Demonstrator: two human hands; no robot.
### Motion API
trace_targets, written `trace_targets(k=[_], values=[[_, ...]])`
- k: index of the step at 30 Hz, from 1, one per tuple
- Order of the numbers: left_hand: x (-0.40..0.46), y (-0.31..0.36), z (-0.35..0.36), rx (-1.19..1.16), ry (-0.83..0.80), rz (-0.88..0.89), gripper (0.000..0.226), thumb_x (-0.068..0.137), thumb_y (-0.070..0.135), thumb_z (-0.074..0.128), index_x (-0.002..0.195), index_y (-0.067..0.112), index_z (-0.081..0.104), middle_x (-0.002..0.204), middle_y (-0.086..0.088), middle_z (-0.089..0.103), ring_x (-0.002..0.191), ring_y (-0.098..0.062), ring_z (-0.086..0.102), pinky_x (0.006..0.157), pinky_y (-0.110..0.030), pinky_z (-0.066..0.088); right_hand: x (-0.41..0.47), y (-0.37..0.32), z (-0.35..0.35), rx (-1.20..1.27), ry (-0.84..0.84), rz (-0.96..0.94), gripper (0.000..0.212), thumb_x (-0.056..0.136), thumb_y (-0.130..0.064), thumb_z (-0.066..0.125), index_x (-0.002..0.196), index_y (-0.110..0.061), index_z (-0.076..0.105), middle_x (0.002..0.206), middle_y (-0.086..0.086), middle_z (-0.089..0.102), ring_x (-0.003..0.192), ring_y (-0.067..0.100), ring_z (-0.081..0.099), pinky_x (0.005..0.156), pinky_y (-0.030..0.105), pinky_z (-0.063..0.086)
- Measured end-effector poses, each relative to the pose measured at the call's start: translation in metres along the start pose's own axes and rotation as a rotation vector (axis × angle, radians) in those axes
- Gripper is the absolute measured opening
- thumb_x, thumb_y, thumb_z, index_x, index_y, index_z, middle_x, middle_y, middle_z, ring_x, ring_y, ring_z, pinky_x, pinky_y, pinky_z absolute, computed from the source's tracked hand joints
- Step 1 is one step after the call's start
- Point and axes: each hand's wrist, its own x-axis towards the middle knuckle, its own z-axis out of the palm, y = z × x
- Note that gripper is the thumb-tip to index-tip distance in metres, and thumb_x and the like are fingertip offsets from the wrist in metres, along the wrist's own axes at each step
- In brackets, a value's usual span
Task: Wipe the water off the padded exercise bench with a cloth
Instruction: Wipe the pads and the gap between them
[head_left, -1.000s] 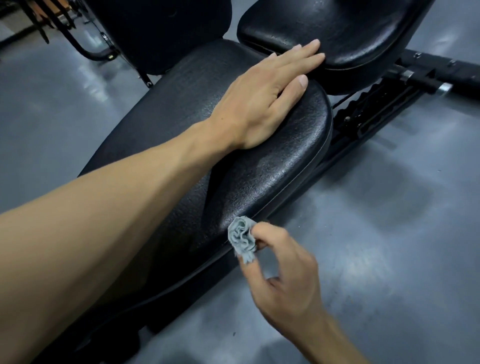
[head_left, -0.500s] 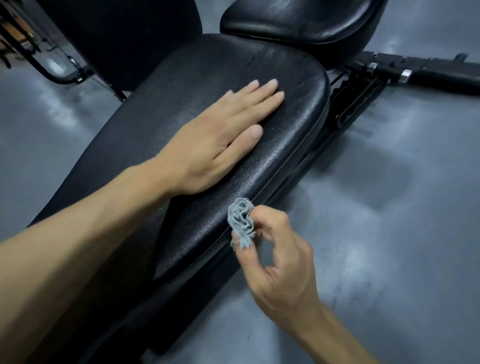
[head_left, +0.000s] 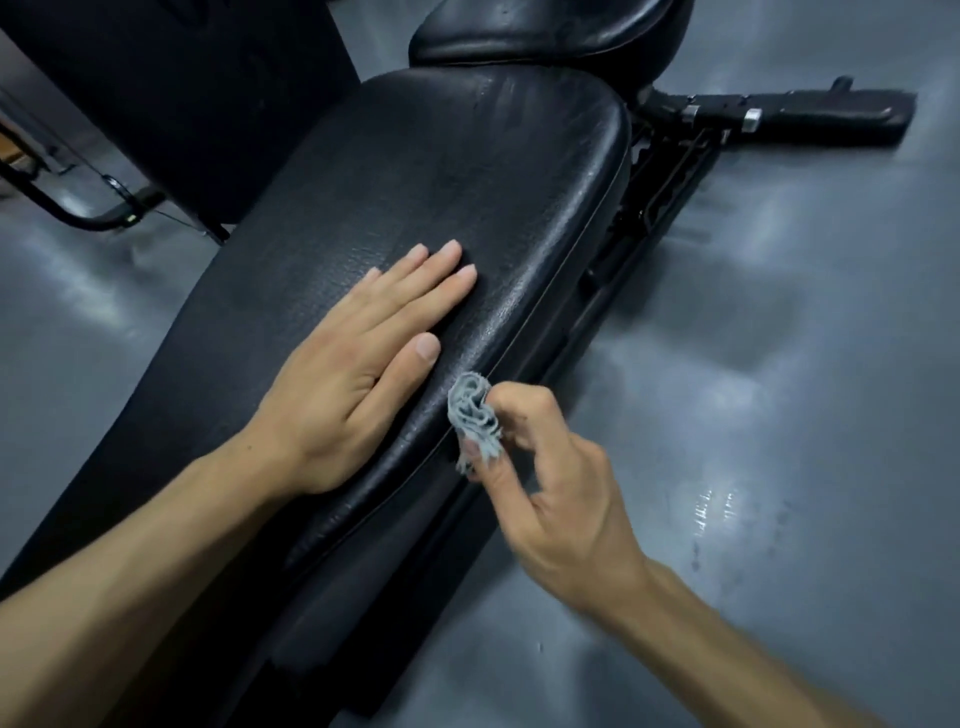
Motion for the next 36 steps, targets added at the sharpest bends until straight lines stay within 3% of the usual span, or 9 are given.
trace_targets(k=[5,8,12,14,18,20,26,32,36], values=[[-0.002,0.002,0.002,-0.021,0.024,-0.011,0.049,0.11,0.022,0.032,0.158,0.019,0.035,0.168,0.008,0.025,0.157,-0.01,0.015,0.129,-0.044,0.013,0.047,0.002,-0.044,-0.055,0.09,0.054,0.011,0.104,-0.024,0.058,0.109,-0.026,0.049,0.073,-0.005,0.063,0.062,0.017,0.062,0.063,0.042,0.052],[-0.002,0.001,0.002,-0.027,0.036,-0.007,0.049,0.11,0.025,0.031,0.159,0.02,0.035,0.168,0.008,0.025,0.157,-0.009,0.015,0.129,-0.044,0.013,0.062,-0.003,-0.061,0.008,-0.053,0.125,0.011,0.104,-0.024,0.058,0.106,-0.018,0.048,0.069,0.001,0.062,0.063,0.019,0.062,0.071,0.043,0.055],[-0.002,-0.002,0.003,-0.046,0.037,0.001,0.048,0.11,0.028,0.03,0.158,0.024,0.037,0.167,0.01,0.027,0.156,-0.007,0.016,0.129,-0.043,0.013,0.077,-0.013,-0.076,0.046,-0.215,0.255,0.02,0.094,-0.035,0.061,0.099,-0.022,0.046,0.07,0.011,0.068,0.069,0.029,0.071,0.084,0.063,0.054],[-0.002,-0.005,0.003,-0.067,0.055,0.003,0.048,0.11,0.029,0.03,0.157,0.025,0.038,0.166,0.011,0.029,0.155,-0.005,0.017,0.129,-0.041,0.014,0.079,-0.019,-0.069,0.002,-0.154,0.27,0.018,0.091,-0.029,0.06,0.095,-0.019,0.045,0.067,0.015,0.066,0.066,0.028,0.071,0.082,0.062,0.054],[-0.002,-0.004,0.003,-0.125,0.116,-0.008,0.047,0.109,0.028,0.031,0.154,0.024,0.044,0.164,0.01,0.035,0.154,-0.004,0.022,0.128,-0.036,0.015,0.055,-0.029,-0.023,-0.09,0.265,0.248,0.006,0.092,-0.02,0.051,0.091,-0.019,0.046,0.06,0.009,0.063,0.056,0.023,0.068,0.069,0.05,0.055],[-0.004,-0.001,0.004,-0.136,0.111,-0.006,0.046,0.109,0.025,0.033,0.153,0.023,0.046,0.163,0.009,0.037,0.153,-0.004,0.023,0.128,-0.033,0.015,0.029,-0.035,0.006,-0.059,0.351,0.242,0.006,0.093,-0.023,0.052,0.091,-0.023,0.046,0.06,0.004,0.063,0.056,0.024,0.066,0.064,0.048,0.053],[-0.006,-0.005,0.003,-0.144,0.131,-0.016,0.044,0.111,0.023,0.033,0.152,0.022,0.048,0.161,0.01,0.039,0.152,-0.003,0.025,0.128,-0.032,0.017,-0.02,-0.045,0.038,-0.02,0.132,0.179,0.011,0.1,-0.021,0.055,0.098,-0.025,0.044,0.065,0.006,0.064,0.058,0.026,0.066,0.062,0.046,0.054],[-0.007,-0.003,0.005,-0.144,0.158,-0.031,0.043,0.111,0.02,0.035,0.151,0.022,0.049,0.16,0.009,0.041,0.152,-0.003,0.027,0.127,-0.03,0.018,0.019,-0.035,0.009,-0.017,0.369,0.268,0.007,0.1,-0.018,0.052,0.098,-0.022,0.047,0.061,0.002,0.064,0.056,0.015,0.068,0.065,0.046,0.056],[-0.007,0.0,0.004,-0.123,0.15,-0.041,0.043,0.111,0.021,0.035,0.151,0.022,0.049,0.161,0.009,0.041,0.152,-0.003,0.027,0.127,-0.031,0.019,-0.022,-0.052,0.045,0.0,0.232,0.204,0.006,0.103,-0.019,0.053,0.104,-0.02,0.047,0.065,0.001,0.064,0.059,0.017,0.065,0.064,0.04,0.051]])
